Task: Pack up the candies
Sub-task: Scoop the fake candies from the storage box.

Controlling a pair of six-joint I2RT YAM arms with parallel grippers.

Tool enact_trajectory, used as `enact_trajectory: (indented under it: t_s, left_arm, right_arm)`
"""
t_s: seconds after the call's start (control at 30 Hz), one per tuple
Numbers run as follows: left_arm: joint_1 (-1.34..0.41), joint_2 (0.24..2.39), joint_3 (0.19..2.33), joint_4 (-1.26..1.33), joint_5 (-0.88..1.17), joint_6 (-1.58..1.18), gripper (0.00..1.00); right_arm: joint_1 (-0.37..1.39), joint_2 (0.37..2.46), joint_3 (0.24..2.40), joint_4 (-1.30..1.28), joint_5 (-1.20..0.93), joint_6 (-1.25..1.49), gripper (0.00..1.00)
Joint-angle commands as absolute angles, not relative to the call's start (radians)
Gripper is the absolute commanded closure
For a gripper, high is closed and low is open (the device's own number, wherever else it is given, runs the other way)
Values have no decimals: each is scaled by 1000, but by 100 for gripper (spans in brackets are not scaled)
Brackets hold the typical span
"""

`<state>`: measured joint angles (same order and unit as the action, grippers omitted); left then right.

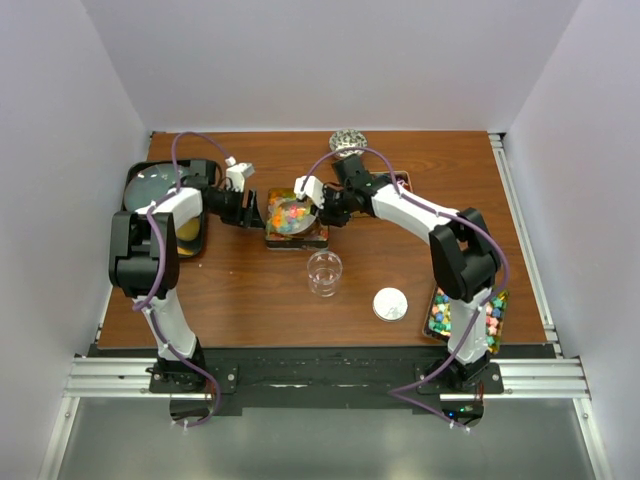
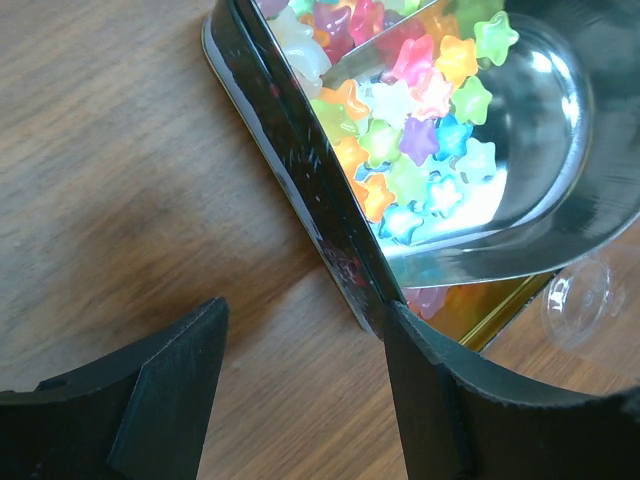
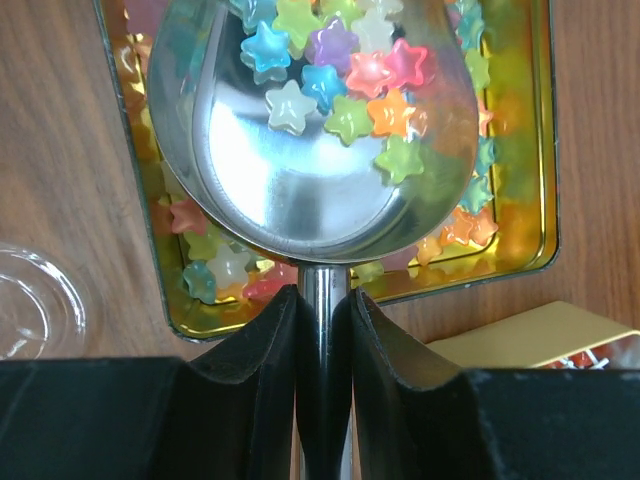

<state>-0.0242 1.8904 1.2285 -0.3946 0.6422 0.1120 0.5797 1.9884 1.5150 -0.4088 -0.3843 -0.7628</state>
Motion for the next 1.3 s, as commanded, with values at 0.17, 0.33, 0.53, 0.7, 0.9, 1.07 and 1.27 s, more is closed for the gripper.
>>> enact_trajectory:
  t_s: [0.17, 0.33, 0.53, 0.7, 0.9, 1.07, 1.27]
  left_arm:
    - [-14, 1870, 1206, -330, 692, 78, 32]
    - [-14, 1870, 1201, -322, 692, 71, 32]
    - [-14, 1870, 1201, -324, 693, 71, 32]
    - [-14, 1870, 1198, -319, 695, 64, 32]
    - [-14, 1867, 1198, -322, 693, 64, 32]
    - [-14, 1865, 1189, -319, 692, 63, 32]
    - [-14, 1867, 1190, -319, 693, 64, 32]
  right_arm:
    - [588, 2108, 1752, -676, -376, -807, 70]
    - [591, 2128, 1779, -683, -371, -827, 66]
    - [598, 2187, 1845, -741, -338, -851, 61]
    - [598, 2247, 1907, -801, -315, -850, 62]
    - [600, 2318, 1966, -841, -302, -801, 77]
    - [601, 2319, 1964, -838, -308, -773, 94]
    - [597, 2240, 1934, -795, -285, -727, 62]
